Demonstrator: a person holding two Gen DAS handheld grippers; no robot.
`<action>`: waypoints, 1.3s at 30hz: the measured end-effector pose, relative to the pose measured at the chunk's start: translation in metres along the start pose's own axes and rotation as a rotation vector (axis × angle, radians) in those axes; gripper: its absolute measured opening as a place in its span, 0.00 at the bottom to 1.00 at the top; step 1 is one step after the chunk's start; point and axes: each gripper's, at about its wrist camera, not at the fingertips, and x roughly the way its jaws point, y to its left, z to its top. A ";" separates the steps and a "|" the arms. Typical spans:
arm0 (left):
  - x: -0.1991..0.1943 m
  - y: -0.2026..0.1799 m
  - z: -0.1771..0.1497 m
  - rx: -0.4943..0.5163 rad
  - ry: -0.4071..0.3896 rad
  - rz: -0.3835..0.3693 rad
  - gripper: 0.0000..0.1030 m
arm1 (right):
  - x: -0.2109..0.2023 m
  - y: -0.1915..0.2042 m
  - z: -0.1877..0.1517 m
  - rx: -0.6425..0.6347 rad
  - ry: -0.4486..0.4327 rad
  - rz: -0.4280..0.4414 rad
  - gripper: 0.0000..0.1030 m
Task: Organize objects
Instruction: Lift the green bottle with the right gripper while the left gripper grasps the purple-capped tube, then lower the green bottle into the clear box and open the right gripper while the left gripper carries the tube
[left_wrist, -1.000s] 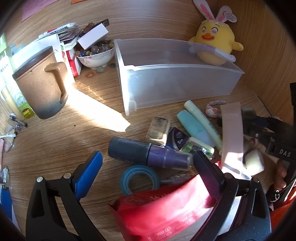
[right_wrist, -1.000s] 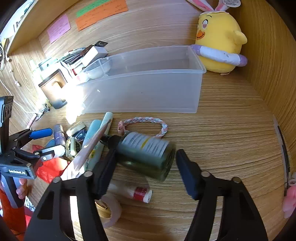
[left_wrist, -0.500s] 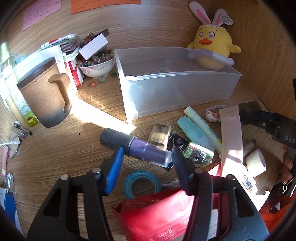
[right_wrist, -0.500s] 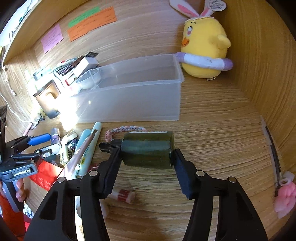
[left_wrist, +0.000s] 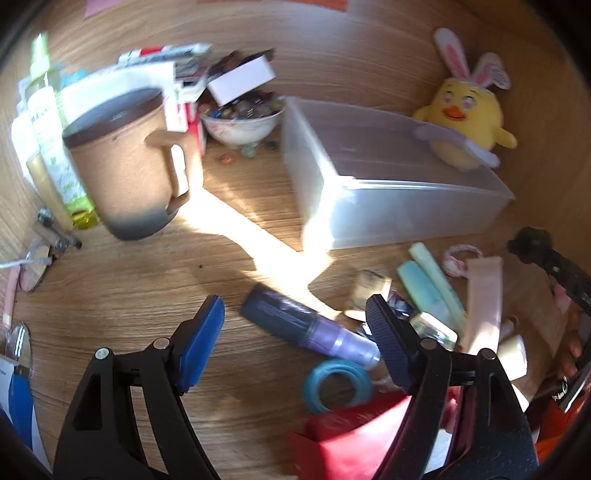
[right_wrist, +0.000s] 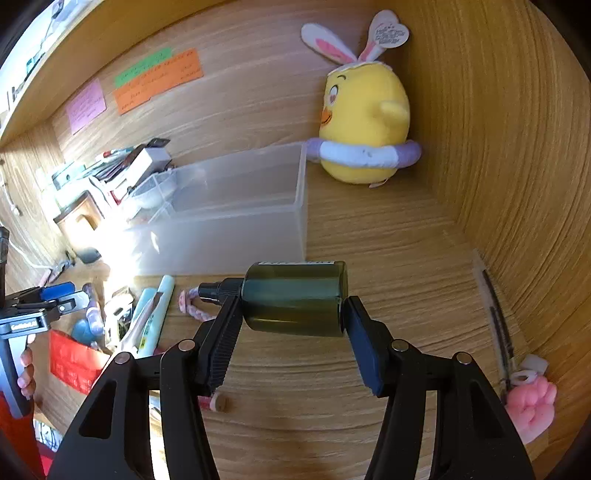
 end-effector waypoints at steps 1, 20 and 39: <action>0.003 0.003 0.000 -0.012 0.010 0.001 0.76 | -0.001 -0.001 0.001 0.001 -0.004 0.001 0.52; 0.007 0.010 0.011 -0.108 -0.059 -0.037 0.25 | -0.004 0.017 0.025 -0.037 -0.068 0.047 0.52; -0.050 -0.003 0.048 -0.061 -0.253 -0.007 0.25 | 0.014 0.043 0.075 -0.122 -0.118 0.077 0.52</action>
